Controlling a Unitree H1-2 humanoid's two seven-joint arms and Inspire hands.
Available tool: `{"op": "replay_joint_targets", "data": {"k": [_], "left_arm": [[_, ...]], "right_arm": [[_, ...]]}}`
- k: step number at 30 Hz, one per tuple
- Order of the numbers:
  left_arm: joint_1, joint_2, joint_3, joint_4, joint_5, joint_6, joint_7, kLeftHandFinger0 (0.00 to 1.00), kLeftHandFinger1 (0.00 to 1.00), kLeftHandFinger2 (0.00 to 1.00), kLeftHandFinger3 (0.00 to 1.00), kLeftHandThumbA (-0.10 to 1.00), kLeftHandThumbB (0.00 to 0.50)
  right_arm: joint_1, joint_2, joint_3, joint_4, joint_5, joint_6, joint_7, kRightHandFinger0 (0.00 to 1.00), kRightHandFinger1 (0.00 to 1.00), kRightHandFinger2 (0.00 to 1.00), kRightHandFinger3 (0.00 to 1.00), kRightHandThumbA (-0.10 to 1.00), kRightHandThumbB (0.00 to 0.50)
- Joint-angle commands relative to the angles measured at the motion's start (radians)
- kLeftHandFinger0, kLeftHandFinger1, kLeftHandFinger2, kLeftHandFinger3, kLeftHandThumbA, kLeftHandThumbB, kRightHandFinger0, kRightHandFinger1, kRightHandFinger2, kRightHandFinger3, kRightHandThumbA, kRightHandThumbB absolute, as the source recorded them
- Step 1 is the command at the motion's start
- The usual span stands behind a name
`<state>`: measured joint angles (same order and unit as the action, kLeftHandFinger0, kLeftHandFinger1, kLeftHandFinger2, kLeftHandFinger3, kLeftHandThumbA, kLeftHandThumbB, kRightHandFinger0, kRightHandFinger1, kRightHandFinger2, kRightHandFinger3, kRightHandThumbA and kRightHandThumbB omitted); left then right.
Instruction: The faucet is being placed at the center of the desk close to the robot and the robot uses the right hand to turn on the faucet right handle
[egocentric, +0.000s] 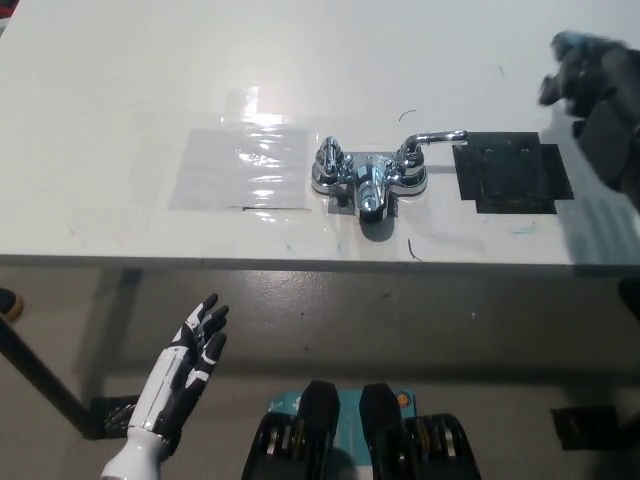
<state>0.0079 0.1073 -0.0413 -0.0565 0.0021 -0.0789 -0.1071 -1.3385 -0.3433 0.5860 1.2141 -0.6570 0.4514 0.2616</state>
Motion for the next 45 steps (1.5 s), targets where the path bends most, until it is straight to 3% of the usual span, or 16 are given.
{"op": "replay_joint_targets", "data": {"k": [1, 5, 7, 8, 10, 13, 14, 20, 25, 28, 31, 35, 37, 38, 41, 45], "left_arm": [[-0.019, 0.016, 0.006, -0.019, -0.010, -0.017, -0.012, 1.00, 1.00, 1.00, 1.00, 0.87, 0.119], [-0.018, 0.015, 0.007, -0.018, -0.011, -0.023, -0.010, 1.00, 1.00, 1.00, 1.00, 0.86, 0.114], [-0.018, 0.016, 0.006, -0.017, -0.011, -0.024, -0.012, 1.00, 1.00, 1.00, 1.00, 0.86, 0.111], [-0.018, 0.015, 0.006, -0.018, -0.016, -0.023, -0.014, 1.00, 1.00, 1.00, 1.00, 0.86, 0.110], [-0.025, 0.015, 0.007, -0.018, -0.024, -0.014, -0.017, 1.00, 1.00, 1.00, 1.00, 0.85, 0.114], [-0.035, 0.016, 0.009, -0.015, -0.025, -0.005, -0.016, 1.00, 1.00, 1.00, 1.00, 0.85, 0.113], [-0.041, 0.015, 0.010, -0.010, -0.022, -0.006, -0.013, 1.00, 1.00, 1.00, 1.00, 0.86, 0.121], [-0.071, 0.015, 0.014, 0.018, -0.017, -0.020, -0.007, 1.00, 1.00, 1.00, 1.00, 0.87, 0.129], [-0.095, 0.010, 0.016, 0.031, -0.029, -0.019, -0.010, 1.00, 1.00, 1.00, 1.00, 0.86, 0.114], [-0.106, 0.011, 0.012, 0.034, -0.013, -0.025, -0.004, 1.00, 1.00, 1.00, 1.00, 0.87, 0.089], [-0.117, 0.008, 0.016, 0.034, -0.023, -0.018, -0.005, 1.00, 1.00, 1.00, 1.00, 0.87, 0.085], [-0.129, 0.014, 0.016, 0.032, -0.022, -0.016, -0.009, 1.00, 1.00, 1.00, 1.00, 0.88, 0.091], [-0.134, 0.014, 0.017, 0.031, -0.023, -0.015, -0.009, 1.00, 1.00, 1.00, 1.00, 0.88, 0.099], [-0.133, 0.014, 0.017, 0.027, -0.025, -0.009, -0.011, 1.00, 1.00, 1.00, 1.00, 0.88, 0.099], [-0.141, 0.014, 0.017, 0.031, -0.028, -0.011, -0.012, 1.00, 1.00, 1.00, 1.00, 0.87, 0.100], [-0.154, 0.017, 0.023, 0.033, -0.034, -0.009, -0.010, 1.00, 1.00, 1.00, 1.00, 0.86, 0.097]], "right_arm": [[-0.054, -0.094, -0.092, -0.145, -0.003, 0.019, -0.178, 1.00, 1.00, 1.00, 1.00, 0.04, 0.331], [0.012, -0.181, -0.250, -0.450, -0.004, 0.019, -0.163, 1.00, 1.00, 1.00, 1.00, 0.06, 0.244], [0.041, -0.194, -0.311, -0.542, -0.014, 0.019, -0.142, 1.00, 1.00, 1.00, 1.00, 0.14, 0.232], [0.075, -0.203, -0.373, -0.644, -0.020, 0.019, -0.135, 1.00, 1.00, 1.00, 1.00, 0.26, 0.231], [0.147, -0.211, -0.470, -0.838, 0.017, 0.019, -0.144, 1.00, 1.00, 1.00, 1.00, 0.40, 0.231], [0.309, -0.192, -0.634, -1.226, 0.133, 0.019, -0.097, 1.00, 1.00, 1.00, 1.00, 0.90, 0.294], [0.361, -0.179, -0.675, -1.336, 0.166, 0.019, -0.076, 1.00, 1.00, 1.00, 1.00, 1.00, 0.285], [0.633, -0.120, -0.786, -1.794, 0.374, -0.011, -0.105, 1.00, 1.00, 1.00, 1.00, 1.00, 0.280], [0.774, -0.062, -0.833, -1.981, 0.530, -0.099, -0.175, 1.00, 1.00, 1.00, 1.00, 1.00, 0.258], [0.872, -0.041, -0.820, -2.082, 0.573, -0.170, -0.225, 1.00, 1.00, 1.00, 1.00, 1.00, 0.204], [0.945, -0.012, -0.790, -2.153, 0.619, -0.213, -0.258, 1.00, 1.00, 1.00, 1.00, 1.00, 0.192], [1.048, 0.034, -0.736, -2.164, 0.619, -0.300, -0.276, 1.00, 1.00, 1.00, 1.00, 1.00, 0.219], [1.117, 0.063, -0.709, -2.163, 0.632, -0.335, -0.276, 1.00, 1.00, 1.00, 1.00, 1.00, 0.209], [1.145, 0.082, -0.695, -2.164, 0.635, -0.340, -0.275, 1.00, 1.00, 1.00, 1.00, 1.00, 0.231], [1.203, 0.120, -0.663, -2.164, 0.654, -0.386, -0.279, 1.00, 1.00, 1.00, 1.00, 1.00, 0.200], [1.227, 0.146, -0.653, -2.164, 0.661, -0.427, -0.287, 1.00, 1.00, 1.00, 1.00, 1.00, 0.260]]}}
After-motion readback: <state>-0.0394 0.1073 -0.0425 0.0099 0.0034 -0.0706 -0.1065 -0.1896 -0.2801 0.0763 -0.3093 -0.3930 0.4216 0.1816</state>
